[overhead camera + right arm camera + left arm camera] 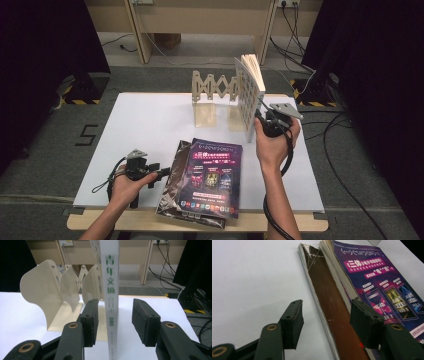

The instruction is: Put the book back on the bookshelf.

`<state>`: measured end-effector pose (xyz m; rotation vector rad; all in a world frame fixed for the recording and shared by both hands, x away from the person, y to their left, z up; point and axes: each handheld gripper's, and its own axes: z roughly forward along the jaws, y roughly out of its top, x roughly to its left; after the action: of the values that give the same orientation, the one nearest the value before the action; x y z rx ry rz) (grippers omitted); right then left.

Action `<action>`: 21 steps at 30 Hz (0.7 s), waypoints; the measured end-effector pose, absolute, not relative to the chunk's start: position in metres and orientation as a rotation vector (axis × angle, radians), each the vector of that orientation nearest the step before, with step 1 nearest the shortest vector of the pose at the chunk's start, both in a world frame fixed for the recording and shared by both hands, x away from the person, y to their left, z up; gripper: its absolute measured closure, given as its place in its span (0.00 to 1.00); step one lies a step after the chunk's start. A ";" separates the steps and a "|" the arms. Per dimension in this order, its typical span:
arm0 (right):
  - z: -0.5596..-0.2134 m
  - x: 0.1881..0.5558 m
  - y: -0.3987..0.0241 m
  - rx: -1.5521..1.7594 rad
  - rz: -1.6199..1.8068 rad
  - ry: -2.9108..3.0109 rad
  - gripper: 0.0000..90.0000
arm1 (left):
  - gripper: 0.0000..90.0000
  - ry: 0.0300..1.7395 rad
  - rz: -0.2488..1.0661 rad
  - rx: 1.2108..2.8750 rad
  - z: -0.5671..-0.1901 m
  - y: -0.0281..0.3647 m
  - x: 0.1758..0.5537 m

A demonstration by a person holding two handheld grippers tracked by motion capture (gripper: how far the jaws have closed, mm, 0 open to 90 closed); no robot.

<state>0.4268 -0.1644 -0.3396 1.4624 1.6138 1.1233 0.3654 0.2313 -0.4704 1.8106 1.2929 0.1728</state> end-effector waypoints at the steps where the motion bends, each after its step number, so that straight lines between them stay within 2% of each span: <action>1: -0.341 0.425 -0.166 1.468 1.127 1.617 0.63 | 0.48 1.289 0.170 1.811 -0.470 0.230 0.366; 21: -0.387 0.389 -0.170 1.624 1.155 1.727 0.64 | 0.53 1.216 0.084 1.846 -0.467 0.197 0.376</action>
<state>0.3894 -0.1699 -0.3869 1.6236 1.7268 1.1553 0.3760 0.1969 -0.4667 1.8458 1.2160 0.0840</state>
